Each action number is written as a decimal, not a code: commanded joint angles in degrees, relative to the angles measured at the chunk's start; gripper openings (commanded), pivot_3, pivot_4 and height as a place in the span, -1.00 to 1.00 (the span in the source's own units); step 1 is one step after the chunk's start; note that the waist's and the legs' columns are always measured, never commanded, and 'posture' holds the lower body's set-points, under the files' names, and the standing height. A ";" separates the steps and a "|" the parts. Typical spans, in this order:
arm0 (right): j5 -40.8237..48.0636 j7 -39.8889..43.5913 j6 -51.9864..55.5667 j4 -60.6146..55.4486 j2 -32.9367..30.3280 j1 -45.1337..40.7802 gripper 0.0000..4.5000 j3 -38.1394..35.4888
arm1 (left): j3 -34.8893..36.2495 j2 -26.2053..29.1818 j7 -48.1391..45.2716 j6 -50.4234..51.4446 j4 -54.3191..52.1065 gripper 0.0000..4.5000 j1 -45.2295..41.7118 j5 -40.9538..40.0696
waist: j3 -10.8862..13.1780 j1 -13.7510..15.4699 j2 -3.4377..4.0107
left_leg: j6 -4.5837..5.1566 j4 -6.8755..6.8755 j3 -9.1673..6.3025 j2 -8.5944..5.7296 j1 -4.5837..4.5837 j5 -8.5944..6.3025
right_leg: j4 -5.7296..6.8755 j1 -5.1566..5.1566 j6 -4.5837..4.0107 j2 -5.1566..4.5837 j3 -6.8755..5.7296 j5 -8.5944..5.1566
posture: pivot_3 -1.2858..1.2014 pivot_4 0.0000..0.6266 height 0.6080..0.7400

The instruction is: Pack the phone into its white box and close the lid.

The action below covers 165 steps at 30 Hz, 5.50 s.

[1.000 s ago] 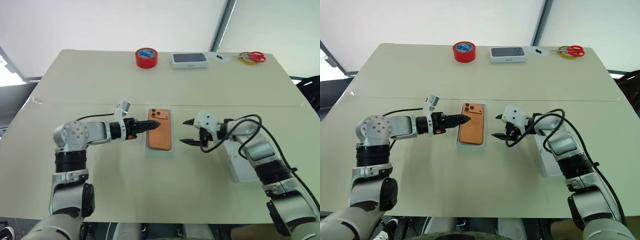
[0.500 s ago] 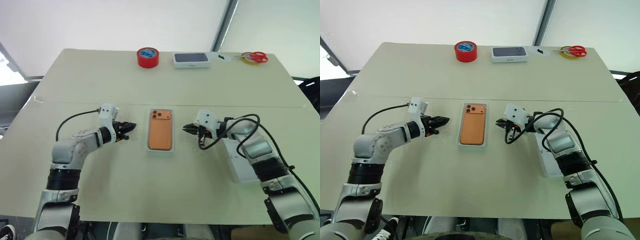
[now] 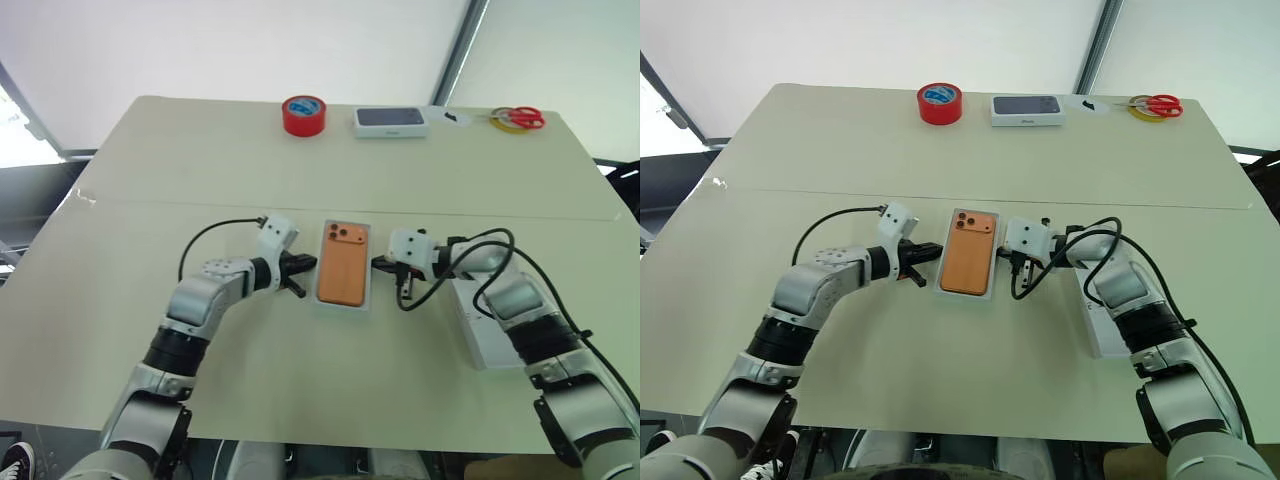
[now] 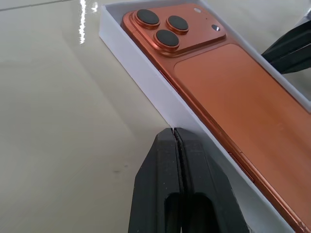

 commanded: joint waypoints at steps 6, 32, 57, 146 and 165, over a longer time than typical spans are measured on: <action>3.80 4.00 4.94 -11.19 -8.77 8.58 -1.00 -6.04 | -8.14 -6.42 -8.29 -2.20 2.56 -0.98 -5.15 1.87 | 0.00 -0.42 0.00 | 0.09 0.02 0.00 -0.05 0.00 -0.05 | -0.04 0.04 0.00 -0.05 0.00 0.00 | 0.03 -0.52 0.84; 2.91 3.92 -0.40 -7.62 -19.73 18.52 -1.00 -12.50 | -8.08 -8.67 -11.18 -8.75 7.52 -0.98 -5.93 7.96 | 0.00 -0.36 0.01 | 0.10 0.04 -0.02 -0.02 0.02 -0.05 | -0.05 0.06 0.00 -0.04 0.00 0.00 | 0.03 -0.52 0.84; 19.24 -19.04 40.25 -33.52 -11.91 26.10 0.96 -28.94 | 14.89 17.91 -30.08 -29.55 -5.55 0.72 10.57 -2.44 | 0.01 -0.52 0.12 | 0.06 -0.11 -0.05 0.06 0.00 -0.06 | -0.18 -0.01 -0.03 -0.12 0.01 -0.01 | 0.03 -0.52 0.84; 104.30 -61.18 62.69 -25.65 9.25 11.84 -1.00 -15.36 | 11.15 7.12 -15.00 -28.96 -19.93 -0.98 20.59 -10.08 | -0.11 -1.87 0.35 | 0.60 0.01 0.07 0.11 -0.52 -0.32 | 0.08 -0.56 -0.01 0.02 0.07 0.00 | 0.03 -0.52 0.84; 90.74 -50.82 59.82 -16.42 -0.77 11.30 0.07 -22.77 | -0.54 -4.41 -14.60 -34.84 -5.33 -1.00 14.59 -0.50 | -0.22 -1.16 0.32 | 0.77 0.02 0.04 0.08 -0.24 -0.43 | -0.14 -0.18 0.00 -0.01 0.03 0.01 | 0.03 -0.52 0.84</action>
